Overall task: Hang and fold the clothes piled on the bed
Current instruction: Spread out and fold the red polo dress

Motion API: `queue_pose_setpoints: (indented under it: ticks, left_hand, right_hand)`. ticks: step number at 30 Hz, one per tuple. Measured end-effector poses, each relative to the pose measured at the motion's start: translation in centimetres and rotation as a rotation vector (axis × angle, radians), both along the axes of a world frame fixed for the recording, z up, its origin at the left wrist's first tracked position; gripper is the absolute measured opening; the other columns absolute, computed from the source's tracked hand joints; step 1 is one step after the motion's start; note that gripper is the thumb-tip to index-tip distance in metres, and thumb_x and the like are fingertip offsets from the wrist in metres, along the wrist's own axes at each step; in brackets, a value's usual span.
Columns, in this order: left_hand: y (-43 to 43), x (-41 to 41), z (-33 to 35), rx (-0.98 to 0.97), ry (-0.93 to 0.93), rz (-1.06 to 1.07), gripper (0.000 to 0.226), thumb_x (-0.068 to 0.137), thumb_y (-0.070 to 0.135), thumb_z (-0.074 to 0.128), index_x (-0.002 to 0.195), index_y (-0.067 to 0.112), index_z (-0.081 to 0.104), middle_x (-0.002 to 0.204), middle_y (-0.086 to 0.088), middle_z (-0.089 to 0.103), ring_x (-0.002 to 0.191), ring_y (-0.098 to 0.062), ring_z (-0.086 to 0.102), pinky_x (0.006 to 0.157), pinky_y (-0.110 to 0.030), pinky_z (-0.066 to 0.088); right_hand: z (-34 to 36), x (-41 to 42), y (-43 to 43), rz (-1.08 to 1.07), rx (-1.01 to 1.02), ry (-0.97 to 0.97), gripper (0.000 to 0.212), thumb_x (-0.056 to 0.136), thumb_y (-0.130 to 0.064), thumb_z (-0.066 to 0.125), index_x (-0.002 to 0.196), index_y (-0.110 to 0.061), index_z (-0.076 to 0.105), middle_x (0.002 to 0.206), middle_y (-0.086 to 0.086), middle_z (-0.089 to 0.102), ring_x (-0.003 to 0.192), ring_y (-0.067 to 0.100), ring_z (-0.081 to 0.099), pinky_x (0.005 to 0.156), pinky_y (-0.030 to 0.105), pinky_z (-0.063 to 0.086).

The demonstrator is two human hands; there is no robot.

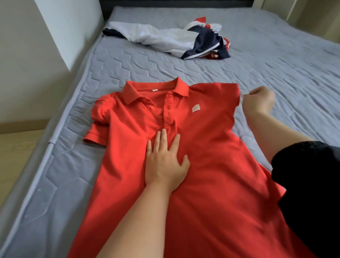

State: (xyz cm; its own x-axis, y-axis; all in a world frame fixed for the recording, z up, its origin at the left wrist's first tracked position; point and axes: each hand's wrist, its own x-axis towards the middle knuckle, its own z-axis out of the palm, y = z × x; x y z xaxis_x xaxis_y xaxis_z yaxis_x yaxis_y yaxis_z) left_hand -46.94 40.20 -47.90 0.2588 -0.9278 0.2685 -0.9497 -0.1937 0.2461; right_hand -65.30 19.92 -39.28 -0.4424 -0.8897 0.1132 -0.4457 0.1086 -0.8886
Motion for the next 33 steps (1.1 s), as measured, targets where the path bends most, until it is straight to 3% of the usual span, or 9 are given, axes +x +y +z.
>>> queue_pose_setpoints:
  ticks: [3, 8, 11, 14, 17, 22, 27, 30, 33]
  left_hand:
    - [0.0, 0.1, -0.1, -0.002, -0.004, 0.000, 0.071, 0.084, 0.052, 0.035, 0.150, 0.031, 0.024, 0.160, -0.010, 0.012, 0.147, -0.021, 0.008, 0.118, -0.041, 0.004]
    - [0.0, 0.0, 0.0, -0.005, -0.011, 0.004, 0.070, 0.083, 0.051, 0.037, 0.150, 0.030, 0.026, 0.159, -0.011, 0.015, 0.147, -0.022, 0.011, 0.118, -0.040, 0.005]
    - [0.0, 0.1, 0.0, -0.004, -0.007, 0.007, 0.070, 0.084, 0.050, 0.037, 0.149, 0.030, 0.027, 0.159, -0.010, 0.016, 0.147, -0.021, 0.010, 0.118, -0.041, 0.005]
    - [0.1, 0.0, 0.1, -0.010, -0.007, 0.008, 0.069, 0.084, 0.050, 0.036, 0.149, 0.029, 0.028, 0.158, -0.011, 0.018, 0.147, -0.021, 0.011, 0.118, -0.041, 0.007]
    - [0.0, 0.0, 0.1, -0.013, -0.006, 0.003, 0.068, 0.084, 0.049, 0.036, 0.148, 0.029, 0.030, 0.158, -0.011, 0.020, 0.147, -0.022, 0.013, 0.118, -0.042, 0.008]
    - [0.0, 0.1, 0.1, -0.008, -0.020, 0.008, 0.068, 0.084, 0.049, 0.035, 0.148, 0.028, 0.030, 0.158, -0.011, 0.021, 0.146, -0.022, 0.013, 0.118, -0.041, 0.007]
    - [-0.1, 0.1, 0.1, 0.002, -0.026, 0.010, 0.068, 0.084, 0.049, 0.038, 0.149, 0.029, 0.030, 0.158, -0.011, 0.020, 0.146, -0.022, 0.013, 0.118, -0.041, 0.007]
    - [-0.1, 0.1, 0.1, -0.002, -0.032, 0.013, 0.067, 0.085, 0.048, 0.039, 0.148, 0.029, 0.031, 0.158, -0.011, 0.021, 0.146, -0.022, 0.014, 0.118, -0.041, 0.008]
    - [-0.1, 0.0, 0.1, -0.005, -0.035, 0.014, 0.066, 0.085, 0.047, 0.040, 0.148, 0.029, 0.031, 0.157, -0.010, 0.022, 0.146, -0.022, 0.015, 0.117, -0.041, 0.008]
  right_hand:
    - [-0.3, -1.7, -0.2, 0.009, 0.211, 0.008, 0.019, 0.085, -0.002, 0.052, 0.101, -0.001, 0.062, 0.100, 0.012, 0.066, 0.090, 0.024, 0.064, 0.066, 0.025, 0.044]
    - [-0.7, 0.5, 0.8, 0.276, 0.603, -0.685, 0.032, 0.091, -0.038, 0.045, 0.080, -0.009, 0.053, 0.077, 0.008, 0.058, 0.063, 0.021, 0.058, 0.053, 0.027, 0.049]
    - [-0.6, 1.9, 1.0, 0.239, 0.597, -0.683, 0.031, 0.089, -0.037, 0.056, 0.065, -0.020, 0.046, 0.059, -0.002, 0.046, 0.043, 0.013, 0.047, 0.049, 0.019, 0.043]
    - [-0.2, 1.3, 0.3, 0.131, 0.325, -0.478, 0.022, 0.092, -0.018, 0.058, 0.072, -0.013, 0.051, 0.066, 0.001, 0.048, 0.053, 0.014, 0.052, 0.033, 0.015, 0.036]
    - [0.4, -0.5, -0.7, -0.067, -0.041, -0.124, 0.024, 0.094, -0.027, 0.049, 0.105, -0.010, 0.061, 0.102, 0.006, 0.065, 0.096, 0.021, 0.061, 0.071, 0.019, 0.043]
    - [-0.6, -2.6, -0.5, -0.051, 0.293, -0.772, 0.047, 0.088, -0.057, 0.048, 0.112, -0.017, 0.050, 0.104, 0.014, 0.065, 0.087, 0.030, 0.068, 0.078, 0.040, 0.057]
    - [-1.5, -2.6, 0.7, 0.110, 0.496, -0.788, 0.073, 0.076, -0.071, 0.057, 0.109, -0.007, 0.050, 0.093, 0.014, 0.063, 0.073, 0.025, 0.067, 0.054, 0.031, 0.055]
    - [-1.3, -2.6, 1.3, 0.232, 0.627, -0.684, 0.043, 0.083, -0.051, 0.065, 0.095, -0.011, 0.053, 0.085, 0.007, 0.057, 0.068, 0.019, 0.061, 0.051, 0.026, 0.054]
    - [-1.6, -3.1, 1.1, 0.034, 0.393, -0.649, 0.020, 0.084, -0.016, 0.066, 0.101, -0.010, 0.057, 0.072, 0.002, 0.049, 0.060, 0.015, 0.051, 0.058, 0.028, 0.049]
